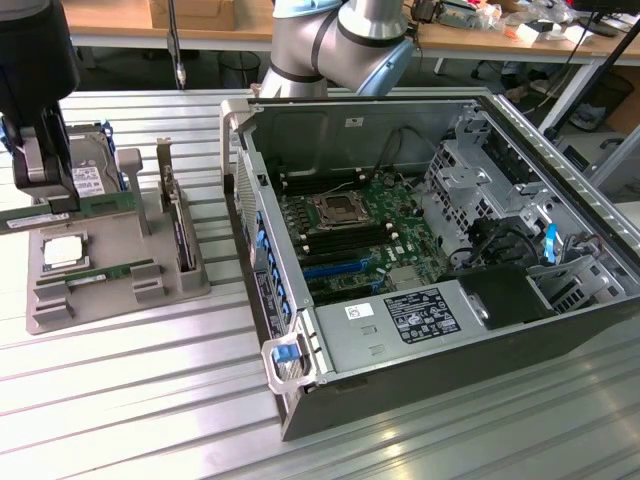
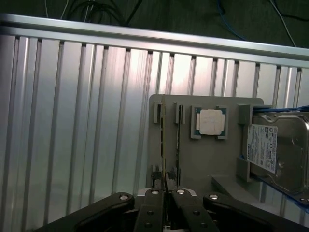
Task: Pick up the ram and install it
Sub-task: 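Pick up the ram and move it above insertion slot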
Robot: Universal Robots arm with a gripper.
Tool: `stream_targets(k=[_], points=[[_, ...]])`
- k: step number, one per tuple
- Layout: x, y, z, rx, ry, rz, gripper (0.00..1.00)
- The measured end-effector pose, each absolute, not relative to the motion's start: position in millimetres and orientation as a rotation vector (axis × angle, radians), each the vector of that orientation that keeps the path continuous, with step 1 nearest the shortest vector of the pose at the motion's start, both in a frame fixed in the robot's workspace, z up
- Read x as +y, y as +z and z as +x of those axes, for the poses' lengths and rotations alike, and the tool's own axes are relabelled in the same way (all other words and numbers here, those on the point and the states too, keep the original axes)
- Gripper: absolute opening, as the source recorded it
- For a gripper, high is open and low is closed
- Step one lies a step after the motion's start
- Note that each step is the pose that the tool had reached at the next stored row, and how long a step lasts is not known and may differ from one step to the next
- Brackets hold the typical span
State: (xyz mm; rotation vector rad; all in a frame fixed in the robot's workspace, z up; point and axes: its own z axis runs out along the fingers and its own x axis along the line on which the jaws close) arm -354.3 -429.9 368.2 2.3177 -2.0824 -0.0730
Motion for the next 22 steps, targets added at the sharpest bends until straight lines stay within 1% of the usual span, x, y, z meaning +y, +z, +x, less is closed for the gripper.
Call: stream_targets(k=[22], points=[[-430, 388, -354, -2.082, -0.073, 2.318, 0.12]])
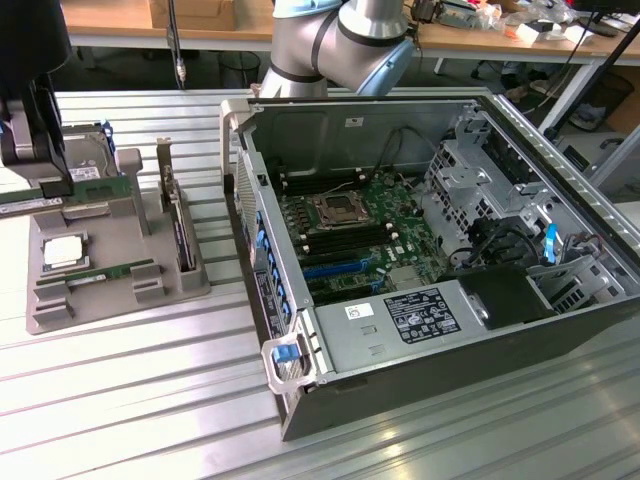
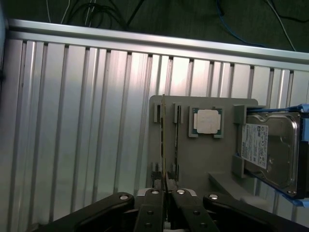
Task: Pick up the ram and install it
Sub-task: 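Pick up the ram and move it above insertion slot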
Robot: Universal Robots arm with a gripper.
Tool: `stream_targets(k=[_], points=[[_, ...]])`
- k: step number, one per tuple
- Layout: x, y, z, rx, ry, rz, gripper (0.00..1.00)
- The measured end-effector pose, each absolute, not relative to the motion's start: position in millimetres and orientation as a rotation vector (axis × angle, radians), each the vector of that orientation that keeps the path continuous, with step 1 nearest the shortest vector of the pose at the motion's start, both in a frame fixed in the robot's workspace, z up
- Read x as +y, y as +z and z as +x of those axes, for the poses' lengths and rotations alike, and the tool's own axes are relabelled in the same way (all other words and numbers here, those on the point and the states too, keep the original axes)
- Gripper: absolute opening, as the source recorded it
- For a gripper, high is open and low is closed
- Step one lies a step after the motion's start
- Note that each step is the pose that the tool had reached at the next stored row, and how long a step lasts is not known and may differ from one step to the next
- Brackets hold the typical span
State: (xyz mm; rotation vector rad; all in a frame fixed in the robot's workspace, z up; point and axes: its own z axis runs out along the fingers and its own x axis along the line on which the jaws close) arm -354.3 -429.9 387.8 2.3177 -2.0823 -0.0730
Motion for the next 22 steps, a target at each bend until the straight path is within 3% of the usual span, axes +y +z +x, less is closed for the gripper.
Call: stream_targets(k=[22], points=[[-430, 410, -354, -2.082, -0.073, 2.318, 0.12]])
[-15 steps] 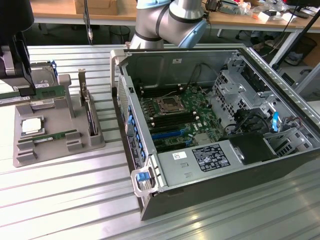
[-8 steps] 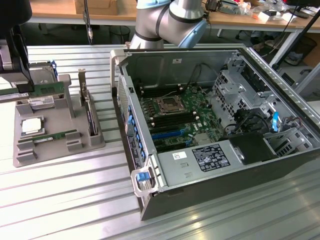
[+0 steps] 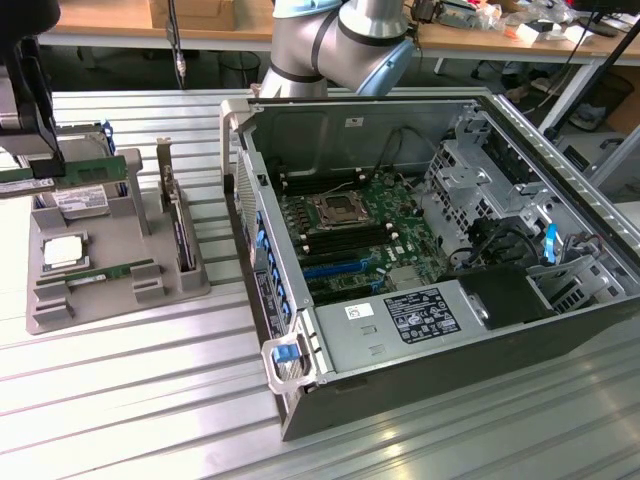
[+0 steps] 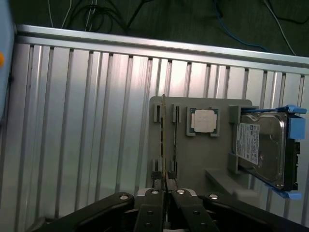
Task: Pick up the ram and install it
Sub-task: 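Pick up the ram and move it above insertion slot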
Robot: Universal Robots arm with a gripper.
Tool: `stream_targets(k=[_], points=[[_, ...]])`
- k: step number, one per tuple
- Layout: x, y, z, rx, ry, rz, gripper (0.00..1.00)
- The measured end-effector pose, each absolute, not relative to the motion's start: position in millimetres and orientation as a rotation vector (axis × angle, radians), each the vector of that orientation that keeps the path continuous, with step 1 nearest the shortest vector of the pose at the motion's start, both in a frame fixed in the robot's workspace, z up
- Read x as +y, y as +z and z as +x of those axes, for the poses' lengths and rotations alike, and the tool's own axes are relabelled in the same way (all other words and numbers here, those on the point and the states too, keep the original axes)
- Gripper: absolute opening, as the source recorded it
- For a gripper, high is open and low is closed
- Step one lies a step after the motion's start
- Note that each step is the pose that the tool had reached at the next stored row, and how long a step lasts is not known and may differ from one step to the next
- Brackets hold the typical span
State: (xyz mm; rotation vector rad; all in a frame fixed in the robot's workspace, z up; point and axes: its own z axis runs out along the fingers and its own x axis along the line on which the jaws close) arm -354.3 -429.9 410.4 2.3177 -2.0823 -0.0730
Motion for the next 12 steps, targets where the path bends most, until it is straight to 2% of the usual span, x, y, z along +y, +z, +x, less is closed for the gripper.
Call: stream_targets(k=[12], points=[[-430, 423, -354, -2.082, -0.073, 2.318, 0.12]])
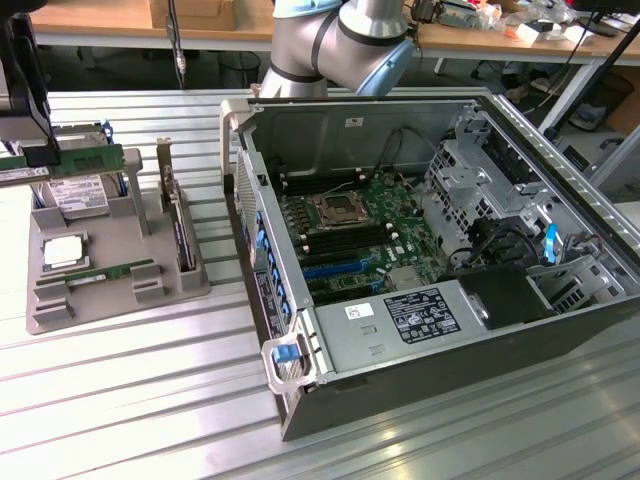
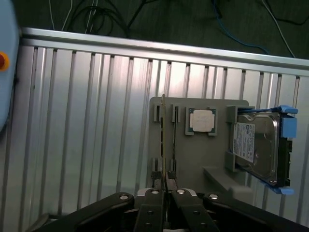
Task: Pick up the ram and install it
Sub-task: 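Pick up the ram and move it above insertion slot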
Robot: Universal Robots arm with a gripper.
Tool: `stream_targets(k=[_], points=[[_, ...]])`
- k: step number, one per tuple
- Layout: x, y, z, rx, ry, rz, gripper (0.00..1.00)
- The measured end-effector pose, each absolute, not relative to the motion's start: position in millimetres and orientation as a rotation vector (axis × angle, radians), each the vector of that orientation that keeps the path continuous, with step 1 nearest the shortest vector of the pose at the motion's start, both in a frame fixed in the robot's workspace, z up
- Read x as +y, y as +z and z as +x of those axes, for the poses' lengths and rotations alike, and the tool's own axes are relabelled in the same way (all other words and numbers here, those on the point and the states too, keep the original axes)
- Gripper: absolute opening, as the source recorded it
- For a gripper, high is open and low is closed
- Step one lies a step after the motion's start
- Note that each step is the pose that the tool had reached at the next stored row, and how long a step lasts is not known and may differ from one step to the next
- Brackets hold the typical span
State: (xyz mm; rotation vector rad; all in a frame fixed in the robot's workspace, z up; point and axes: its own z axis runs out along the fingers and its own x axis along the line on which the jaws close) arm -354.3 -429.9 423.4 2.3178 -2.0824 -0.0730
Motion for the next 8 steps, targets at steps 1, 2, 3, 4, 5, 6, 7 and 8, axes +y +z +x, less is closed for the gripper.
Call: stream_targets(k=[1, 2, 3, 4, 5, 6, 7, 8], points=[[-429.9, 425.1, -354.3, -2.082, -0.073, 2.318, 0.12], [-429.9, 426.3, -354.3, -2.082, -0.073, 2.318, 0.12], [-429.9, 426.3, -354.3, -2.082, -0.073, 2.318, 0.12], [-429.9, 426.4, -354.3, -2.082, -0.073, 2.318, 0.12], [-429.9, 426.4, -354.3, -2.082, -0.073, 2.318, 0.12], [-429.9, 426.4, -354.3, -2.082, -0.073, 2.318, 0.12], [-429.9, 426.4, -354.3, -2.082, -0.073, 2.318, 0.12], [-429.9, 426.5, -353.8, -2.082, -0.073, 2.318, 0.12]])
